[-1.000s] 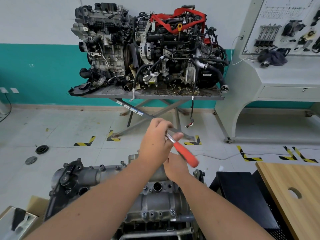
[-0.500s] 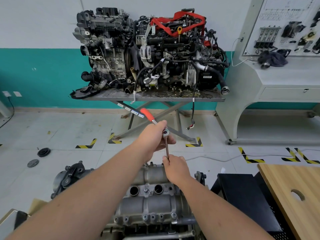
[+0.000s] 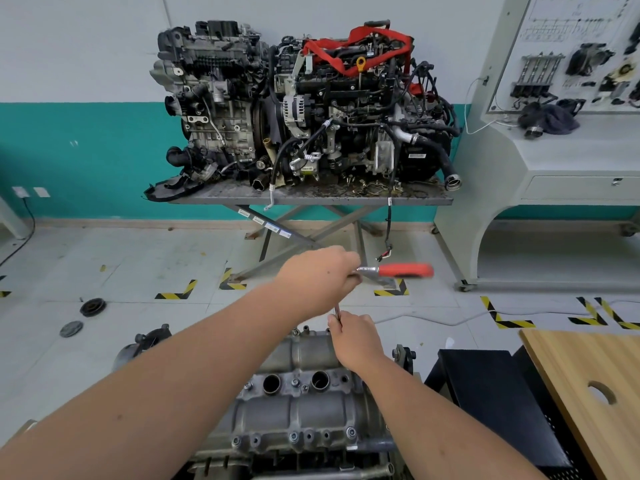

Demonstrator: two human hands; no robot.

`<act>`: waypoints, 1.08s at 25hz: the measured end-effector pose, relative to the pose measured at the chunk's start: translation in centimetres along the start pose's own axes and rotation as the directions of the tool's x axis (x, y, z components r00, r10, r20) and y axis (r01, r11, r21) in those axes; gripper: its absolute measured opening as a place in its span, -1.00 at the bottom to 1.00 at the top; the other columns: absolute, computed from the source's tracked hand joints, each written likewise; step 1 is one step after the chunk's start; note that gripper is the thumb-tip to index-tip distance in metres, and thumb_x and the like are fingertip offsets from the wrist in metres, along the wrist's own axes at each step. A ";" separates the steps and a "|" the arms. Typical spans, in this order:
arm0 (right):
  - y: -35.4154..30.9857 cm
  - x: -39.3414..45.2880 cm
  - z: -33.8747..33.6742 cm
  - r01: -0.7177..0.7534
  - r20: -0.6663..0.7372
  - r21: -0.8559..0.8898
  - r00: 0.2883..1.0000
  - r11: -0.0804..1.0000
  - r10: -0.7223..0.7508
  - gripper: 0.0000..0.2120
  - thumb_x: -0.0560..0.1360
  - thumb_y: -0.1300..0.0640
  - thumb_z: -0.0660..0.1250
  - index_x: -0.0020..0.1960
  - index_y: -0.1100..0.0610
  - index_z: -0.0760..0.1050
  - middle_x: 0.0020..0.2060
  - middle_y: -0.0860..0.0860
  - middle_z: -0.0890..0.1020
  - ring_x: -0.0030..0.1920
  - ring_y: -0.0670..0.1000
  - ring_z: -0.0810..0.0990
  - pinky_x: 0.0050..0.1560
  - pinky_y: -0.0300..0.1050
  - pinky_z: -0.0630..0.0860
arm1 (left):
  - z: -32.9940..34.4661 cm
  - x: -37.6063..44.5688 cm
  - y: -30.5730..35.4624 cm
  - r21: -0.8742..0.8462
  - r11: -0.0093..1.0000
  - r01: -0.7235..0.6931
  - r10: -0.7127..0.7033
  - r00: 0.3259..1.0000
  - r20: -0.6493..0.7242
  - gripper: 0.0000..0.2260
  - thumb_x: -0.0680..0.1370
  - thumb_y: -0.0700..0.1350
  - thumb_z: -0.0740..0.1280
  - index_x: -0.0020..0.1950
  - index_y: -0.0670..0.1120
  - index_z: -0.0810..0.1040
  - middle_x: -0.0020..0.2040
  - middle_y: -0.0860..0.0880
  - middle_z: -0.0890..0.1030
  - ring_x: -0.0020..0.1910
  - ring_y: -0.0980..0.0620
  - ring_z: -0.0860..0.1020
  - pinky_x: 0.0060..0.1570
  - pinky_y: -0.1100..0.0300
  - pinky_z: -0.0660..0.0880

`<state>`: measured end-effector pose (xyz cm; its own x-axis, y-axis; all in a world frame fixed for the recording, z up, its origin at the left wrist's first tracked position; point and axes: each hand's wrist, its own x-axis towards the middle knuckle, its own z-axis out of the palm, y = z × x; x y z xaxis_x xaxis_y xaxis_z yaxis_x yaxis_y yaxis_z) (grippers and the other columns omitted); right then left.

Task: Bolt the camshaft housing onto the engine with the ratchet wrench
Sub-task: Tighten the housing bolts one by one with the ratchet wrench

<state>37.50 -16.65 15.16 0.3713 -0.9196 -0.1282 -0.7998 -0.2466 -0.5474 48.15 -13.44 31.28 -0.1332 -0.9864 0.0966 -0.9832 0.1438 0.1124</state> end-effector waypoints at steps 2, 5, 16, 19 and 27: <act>-0.1 -0.1 -0.1 -0.007 0.004 -0.014 1.000 1.000 0.007 -0.67 0.68 -0.08 -0.01 -0.03 0.05 0.44 -0.14 0.03 0.57 0.13 0.10 0.40 0.01 0.03 0.42 | 1.3 -0.9 -0.1 0.170 0.983 -0.075 0.109 0.974 -0.201 -0.75 0.63 0.12 0.16 -0.15 0.00 0.39 -0.11 0.03 0.42 -0.14 -0.06 0.47 -0.21 0.11 0.29; 0.1 -0.2 0.2 0.023 -0.047 -0.011 0.999 1.000 -0.024 -0.73 0.67 -0.04 0.05 0.01 0.06 0.46 -0.17 -0.02 0.55 -0.03 0.05 0.46 -0.16 -0.19 0.33 | 3.7 -2.1 -0.4 0.057 0.990 -0.126 0.138 0.855 -0.501 -0.58 0.57 0.20 0.18 -0.20 -0.09 0.59 0.04 -0.07 0.58 -0.08 -0.10 0.54 -0.17 0.07 0.42; -0.1 0.1 0.0 -0.007 0.013 -0.015 1.000 1.000 0.007 -0.65 0.69 -0.06 -0.05 -0.05 0.05 0.44 -0.17 0.02 0.54 0.10 0.13 0.38 0.02 0.02 0.32 | 5.1 -1.7 2.1 -0.971 -0.240 -0.018 -0.536 0.836 0.117 -0.59 0.68 0.21 -0.02 0.15 0.11 0.59 -0.07 -0.02 0.71 -0.08 0.09 0.66 0.09 0.10 0.47; -0.2 0.0 0.0 -0.001 0.011 -0.014 1.000 1.000 0.001 -0.60 0.69 -0.07 -0.04 0.07 0.09 0.51 -0.14 0.03 0.55 0.13 0.11 0.37 0.06 0.04 0.37 | 4.3 -1.4 1.2 -0.941 -0.325 0.088 -0.473 0.847 0.243 -0.56 0.68 0.18 0.06 -0.03 -0.07 0.59 -0.27 -0.08 0.65 -0.25 0.02 0.63 0.04 0.04 0.47; 0.0 0.0 0.0 -0.003 0.019 0.014 1.000 1.000 0.003 -0.62 0.68 -0.09 -0.02 0.08 0.07 0.51 -0.18 0.01 0.52 0.14 0.10 0.37 0.03 0.03 0.39 | 0.1 0.5 -0.2 -0.800 0.416 0.433 -0.401 0.877 0.266 -0.80 0.61 -0.05 0.11 -0.09 -0.09 0.46 -0.28 -0.02 0.71 -0.27 0.07 0.59 0.00 0.05 0.50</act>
<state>37.54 -16.67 15.16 0.3780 -0.9144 -0.1451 -0.7940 -0.2396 -0.5587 48.25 -13.97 31.23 0.2442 -0.9437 -0.2233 -0.3665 -0.3030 0.8797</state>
